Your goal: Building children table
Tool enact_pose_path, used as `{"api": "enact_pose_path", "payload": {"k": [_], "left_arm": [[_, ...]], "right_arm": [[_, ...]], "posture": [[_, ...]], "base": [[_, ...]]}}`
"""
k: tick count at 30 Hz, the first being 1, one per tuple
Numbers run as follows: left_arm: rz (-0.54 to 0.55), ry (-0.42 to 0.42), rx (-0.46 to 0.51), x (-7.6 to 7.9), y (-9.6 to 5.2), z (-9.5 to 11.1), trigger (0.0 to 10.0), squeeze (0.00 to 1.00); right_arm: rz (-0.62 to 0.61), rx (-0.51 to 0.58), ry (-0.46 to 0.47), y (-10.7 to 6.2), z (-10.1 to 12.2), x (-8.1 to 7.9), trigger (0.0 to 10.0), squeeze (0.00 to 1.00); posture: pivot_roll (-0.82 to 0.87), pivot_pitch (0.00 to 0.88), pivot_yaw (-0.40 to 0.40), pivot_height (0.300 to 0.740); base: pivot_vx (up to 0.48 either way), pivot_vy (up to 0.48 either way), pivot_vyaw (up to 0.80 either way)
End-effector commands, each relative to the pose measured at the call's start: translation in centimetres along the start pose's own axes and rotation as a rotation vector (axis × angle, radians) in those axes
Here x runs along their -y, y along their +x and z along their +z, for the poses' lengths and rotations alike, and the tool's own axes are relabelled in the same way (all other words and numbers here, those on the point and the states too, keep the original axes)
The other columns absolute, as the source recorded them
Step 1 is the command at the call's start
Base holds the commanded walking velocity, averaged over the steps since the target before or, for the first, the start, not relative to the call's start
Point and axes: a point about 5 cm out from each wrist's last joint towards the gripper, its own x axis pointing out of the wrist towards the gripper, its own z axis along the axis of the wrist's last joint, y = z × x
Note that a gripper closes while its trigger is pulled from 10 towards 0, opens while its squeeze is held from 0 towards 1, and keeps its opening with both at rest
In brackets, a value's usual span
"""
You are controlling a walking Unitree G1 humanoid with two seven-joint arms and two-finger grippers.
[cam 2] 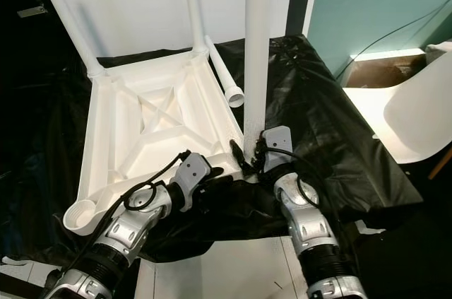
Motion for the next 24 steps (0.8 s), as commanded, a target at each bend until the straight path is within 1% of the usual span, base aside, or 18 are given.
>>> {"api": "enact_pose_path", "payload": {"k": [1,4,5,6,7,8,10,15,16,17,19,21,24], "left_arm": [[-0.079,-0.048,-0.118,1.6,0.0,-2.7,10.0,0.0],[-0.085,-0.044,-0.114,1.7,0.2,-2.5,10.0,0.0],[-0.085,-0.044,-0.114,1.7,0.2,-2.5,10.0,0.0],[-0.088,-0.04,-0.116,1.7,0.1,-2.6,10.0,0.0],[-0.089,-0.038,-0.118,1.7,0.0,-2.6,10.0,0.0],[-0.089,-0.038,-0.118,1.7,0.0,-2.6,10.0,0.0],[-0.089,-0.037,-0.12,1.6,-0.1,-2.6,10.0,0.0],[-0.087,-0.036,-0.121,1.6,-0.1,-2.6,10.0,0.0],[-0.086,-0.037,-0.12,1.5,-0.1,-2.6,10.0,0.0],[-0.084,-0.038,-0.119,1.6,-0.1,-2.6,10.0,0.0],[-0.081,-0.041,-0.118,1.6,-0.1,-2.6,10.0,0.0],[-0.079,-0.044,-0.117,1.8,-0.1,-2.7,10.0,0.0],[-0.078,-0.046,-0.118,1.8,-0.2,-2.7,10.0,0.0]], "right_arm": [[0.071,0.014,-0.014,0.3,0.4,-0.2,10.0,0.0],[0.27,-0.025,-0.098,-0.2,0.3,1.2,10.0,0.0],[0.27,-0.025,-0.098,-0.2,0.3,1.2,10.0,0.0],[0.317,-0.038,-0.127,-0.2,0.6,2.4,10.0,0.0],[0.343,-0.048,-0.142,-0.1,0.8,3.1,10.0,0.0],[0.343,-0.048,-0.142,-0.1,0.8,3.1,10.0,0.0],[0.374,-0.063,-0.167,0.1,1.2,4.1,10.0,0.0],[0.396,-0.074,-0.198,0.3,1.4,4.5,10.0,0.0],[0.414,-0.08,-0.209,0.5,1.5,4.6,3.9,0.0],[0.442,-0.087,-0.218,0.5,1.5,4.5,0.0,0.0],[0.463,-0.092,-0.222,0.6,1.5,4.5,0.0,0.0],[0.52,-0.108,-0.195,0.5,1.1,4.1,0.0,0.0],[0.538,-0.119,-0.176,0.4,0.9,3.9,0.0,0.0]], "posture": [[-0.09,0.0,0.05,0.74],[-0.09,0.0,0.052,0.74],[-0.09,0.0,0.052,0.74],[-0.09,0.0,0.056,0.74],[-0.09,0.0,0.054,0.74],[-0.09,0.0,0.054,0.74],[-0.09,0.0,0.053,0.74],[-0.09,0.0,0.051,0.74],[-0.08,0.0,0.049,0.74],[-0.08,0.0,0.047,0.74],[-0.08,0.0,0.047,0.74],[-0.08,0.0,0.046,0.74],[-0.08,0.0,0.045,0.74]], "base": [[0.0,0.0,0.0],[0.0,0.0,0.0],[0.0,0.0,0.0],[0.0,0.0,0.0],[0.0,0.0,0.0],[0.0,0.0,0.0],[0.0,0.0,0.0],[0.0,0.0,0.0],[0.0,0.0,0.0],[0.0,0.0,0.0],[0.0,0.0,0.0],[0.0,0.0,0.0],[0.0,0.0,0.0]]}}
